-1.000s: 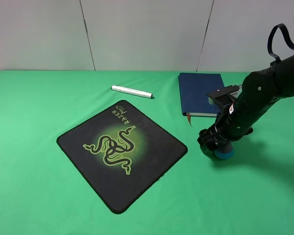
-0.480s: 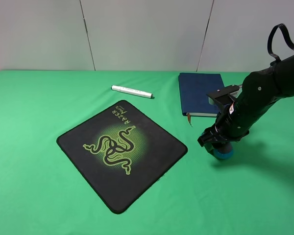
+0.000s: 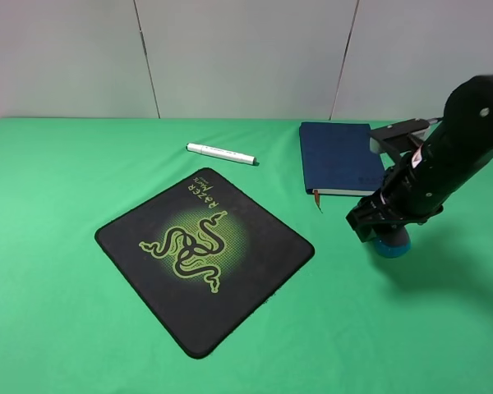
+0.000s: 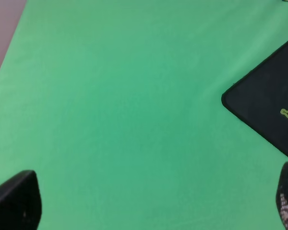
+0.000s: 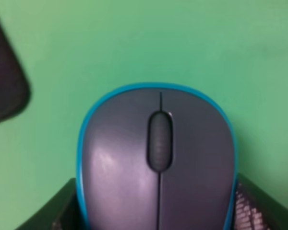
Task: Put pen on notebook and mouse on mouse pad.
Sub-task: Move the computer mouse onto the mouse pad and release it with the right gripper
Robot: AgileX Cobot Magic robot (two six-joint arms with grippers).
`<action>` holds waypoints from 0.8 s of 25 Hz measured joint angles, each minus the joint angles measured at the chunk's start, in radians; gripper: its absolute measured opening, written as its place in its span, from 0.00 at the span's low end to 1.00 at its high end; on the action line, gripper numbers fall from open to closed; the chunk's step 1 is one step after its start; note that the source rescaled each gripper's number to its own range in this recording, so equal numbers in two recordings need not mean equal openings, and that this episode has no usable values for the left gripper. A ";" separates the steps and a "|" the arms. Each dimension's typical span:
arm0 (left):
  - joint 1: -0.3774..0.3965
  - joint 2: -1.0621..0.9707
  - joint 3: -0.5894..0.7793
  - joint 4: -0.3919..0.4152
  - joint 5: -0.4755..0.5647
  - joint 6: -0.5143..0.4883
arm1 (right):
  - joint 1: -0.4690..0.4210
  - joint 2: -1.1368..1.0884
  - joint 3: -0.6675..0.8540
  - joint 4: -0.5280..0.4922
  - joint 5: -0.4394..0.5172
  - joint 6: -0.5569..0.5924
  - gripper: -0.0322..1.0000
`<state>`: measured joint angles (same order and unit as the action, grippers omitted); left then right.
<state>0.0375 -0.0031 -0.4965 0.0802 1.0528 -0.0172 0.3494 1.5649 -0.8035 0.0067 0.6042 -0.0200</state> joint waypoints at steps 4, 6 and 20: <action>0.000 0.000 0.000 0.000 0.000 0.000 | 0.000 -0.017 -0.074 0.062 0.114 -0.053 0.58; 0.000 0.000 0.000 0.000 0.000 0.000 | 0.007 -0.017 -0.109 0.085 0.146 -0.071 0.58; 0.000 0.000 0.000 0.000 0.000 0.000 | 0.277 0.069 -0.338 0.073 0.233 -0.051 0.58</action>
<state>0.0375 -0.0031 -0.4965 0.0802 1.0528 -0.0172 0.6260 1.6340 -1.1413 0.0793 0.8370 -0.0712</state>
